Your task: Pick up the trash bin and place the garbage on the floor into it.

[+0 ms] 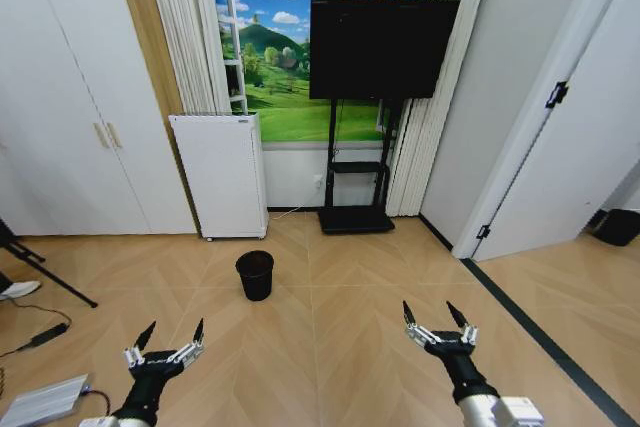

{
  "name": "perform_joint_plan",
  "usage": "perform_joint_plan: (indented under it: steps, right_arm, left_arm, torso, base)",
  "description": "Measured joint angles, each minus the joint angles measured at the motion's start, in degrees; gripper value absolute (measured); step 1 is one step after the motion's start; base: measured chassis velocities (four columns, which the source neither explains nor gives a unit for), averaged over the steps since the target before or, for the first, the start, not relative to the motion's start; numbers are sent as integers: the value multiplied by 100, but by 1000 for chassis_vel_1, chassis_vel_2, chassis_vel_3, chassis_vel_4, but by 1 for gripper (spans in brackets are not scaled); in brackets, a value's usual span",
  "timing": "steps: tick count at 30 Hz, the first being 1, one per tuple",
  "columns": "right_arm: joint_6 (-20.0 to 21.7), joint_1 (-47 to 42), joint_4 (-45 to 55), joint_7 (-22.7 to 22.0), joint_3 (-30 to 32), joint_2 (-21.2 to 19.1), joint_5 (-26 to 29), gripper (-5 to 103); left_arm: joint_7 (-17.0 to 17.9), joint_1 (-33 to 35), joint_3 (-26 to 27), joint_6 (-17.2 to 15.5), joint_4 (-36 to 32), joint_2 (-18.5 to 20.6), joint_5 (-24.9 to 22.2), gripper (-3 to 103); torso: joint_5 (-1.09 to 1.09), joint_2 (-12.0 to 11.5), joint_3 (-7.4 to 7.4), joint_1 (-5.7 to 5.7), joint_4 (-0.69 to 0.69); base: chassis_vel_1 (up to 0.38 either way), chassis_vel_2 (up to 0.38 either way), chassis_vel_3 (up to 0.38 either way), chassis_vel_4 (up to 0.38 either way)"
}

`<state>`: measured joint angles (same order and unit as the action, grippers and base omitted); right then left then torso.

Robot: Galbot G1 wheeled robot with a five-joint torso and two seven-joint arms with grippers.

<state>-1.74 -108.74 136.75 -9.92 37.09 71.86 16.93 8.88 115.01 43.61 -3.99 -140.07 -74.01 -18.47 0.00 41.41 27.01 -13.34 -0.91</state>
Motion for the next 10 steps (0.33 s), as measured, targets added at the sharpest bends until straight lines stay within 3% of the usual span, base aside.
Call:
perform_joint_plan:
  steps: [10]
  right_arm:
    - [0, 0, 0, 0, 0, 0, 0, 100]
  left_arm:
    - [0, 0, 0, 0, 0, 0, 0, 100]
  torso:
    - [0, 0, 0, 0, 0]
  base:
    - [0, 0, 0, 0]
